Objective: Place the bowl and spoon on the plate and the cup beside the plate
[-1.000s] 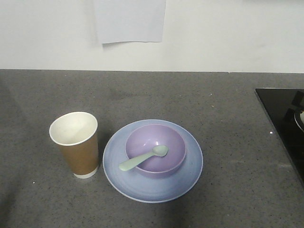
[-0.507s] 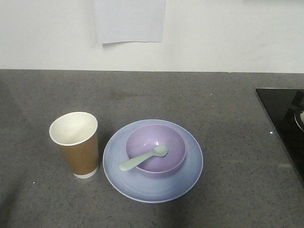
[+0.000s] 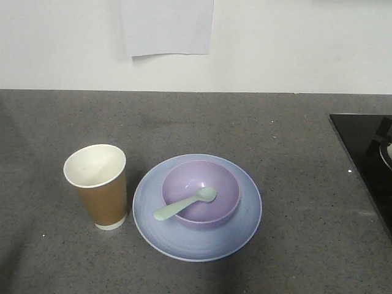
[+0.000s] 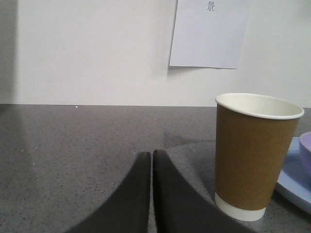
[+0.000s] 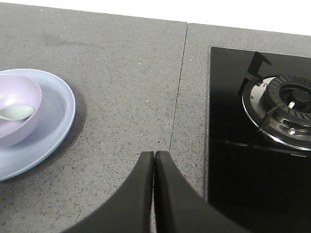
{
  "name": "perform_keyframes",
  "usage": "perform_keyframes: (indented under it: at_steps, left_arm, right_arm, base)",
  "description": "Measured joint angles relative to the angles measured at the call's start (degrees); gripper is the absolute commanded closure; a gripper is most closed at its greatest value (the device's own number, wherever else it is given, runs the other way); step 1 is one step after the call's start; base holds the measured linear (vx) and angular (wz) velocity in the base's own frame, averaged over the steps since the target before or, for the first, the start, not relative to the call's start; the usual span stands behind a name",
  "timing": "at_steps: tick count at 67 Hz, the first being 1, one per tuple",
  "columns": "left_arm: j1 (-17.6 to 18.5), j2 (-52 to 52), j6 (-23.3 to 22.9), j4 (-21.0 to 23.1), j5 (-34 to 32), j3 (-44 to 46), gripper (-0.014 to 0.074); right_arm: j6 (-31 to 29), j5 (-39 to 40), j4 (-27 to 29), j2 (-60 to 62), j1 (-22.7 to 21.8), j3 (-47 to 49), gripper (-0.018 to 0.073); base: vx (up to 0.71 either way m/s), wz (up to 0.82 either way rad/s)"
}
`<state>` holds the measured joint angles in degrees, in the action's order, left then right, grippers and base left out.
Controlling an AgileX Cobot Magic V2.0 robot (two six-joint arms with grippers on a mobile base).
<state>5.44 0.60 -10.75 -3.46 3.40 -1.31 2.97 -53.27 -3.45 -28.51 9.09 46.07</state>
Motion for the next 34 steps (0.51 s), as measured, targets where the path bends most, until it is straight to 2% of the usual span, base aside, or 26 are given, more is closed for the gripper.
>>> perform_keyframes:
  at_steps: [23, 34]
  left_arm:
    - [0.0, 0.0, 0.0, 0.0, 0.0, 0.0, 0.0603]
    - [0.0, 0.0, 0.0, 0.0, 0.0, 0.0, 0.0603]
  right_arm:
    - [0.0, 0.1, -0.1, 0.0, 0.0, -0.1, 0.057]
    - [-0.1, 1.0, -0.5, 0.1, 0.0, -3.3, 0.057]
  base:
    - [0.0, 0.0]
    - [0.0, 0.0]
